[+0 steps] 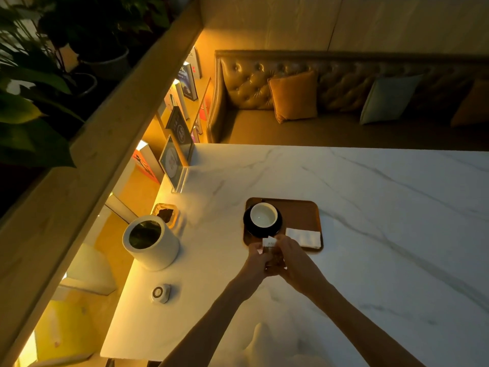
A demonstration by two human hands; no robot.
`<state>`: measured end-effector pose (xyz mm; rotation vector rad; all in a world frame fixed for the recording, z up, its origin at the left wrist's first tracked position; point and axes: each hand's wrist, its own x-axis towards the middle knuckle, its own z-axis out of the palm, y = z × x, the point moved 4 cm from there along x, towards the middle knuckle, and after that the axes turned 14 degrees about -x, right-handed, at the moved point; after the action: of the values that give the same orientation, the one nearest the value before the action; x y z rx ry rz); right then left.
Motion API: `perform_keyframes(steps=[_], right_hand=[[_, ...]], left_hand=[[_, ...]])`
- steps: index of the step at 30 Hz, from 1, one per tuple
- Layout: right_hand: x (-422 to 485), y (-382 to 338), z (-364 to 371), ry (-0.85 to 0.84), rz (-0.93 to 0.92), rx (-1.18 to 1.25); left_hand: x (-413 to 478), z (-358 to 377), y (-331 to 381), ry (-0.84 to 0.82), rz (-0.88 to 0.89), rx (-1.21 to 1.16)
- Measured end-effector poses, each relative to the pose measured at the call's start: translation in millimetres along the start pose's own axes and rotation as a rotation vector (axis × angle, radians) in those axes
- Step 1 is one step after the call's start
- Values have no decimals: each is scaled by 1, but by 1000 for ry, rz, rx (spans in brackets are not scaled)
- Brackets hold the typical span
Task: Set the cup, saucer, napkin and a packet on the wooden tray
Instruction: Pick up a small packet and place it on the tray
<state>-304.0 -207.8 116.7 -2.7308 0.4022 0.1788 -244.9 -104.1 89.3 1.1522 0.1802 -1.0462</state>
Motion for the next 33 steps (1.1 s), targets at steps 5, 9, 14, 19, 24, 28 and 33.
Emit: perform_keyframes(steps=[5, 9, 14, 19, 24, 28, 33], right_hand=[[5, -29, -30, 98, -79, 159], [20, -28, -24, 88, -158, 168], [34, -27, -17, 93, -155, 217], [44, -30, -9, 121, -303, -17], [45, -37, -13, 127, -295, 62], [50, -25, 2, 143, -294, 1], [47, -26, -10, 70, -246, 93]], left_hand=[[6, -5, 13, 11, 13, -45], [11, -14, 23, 2, 16, -66], [11, -18, 34, -40, 49, -35], [11, -17, 35, -70, 79, -52], [15, -18, 31, -59, 57, -23], [17, -18, 32, -36, 58, -11], [24, -20, 31, -16, 79, 96]])
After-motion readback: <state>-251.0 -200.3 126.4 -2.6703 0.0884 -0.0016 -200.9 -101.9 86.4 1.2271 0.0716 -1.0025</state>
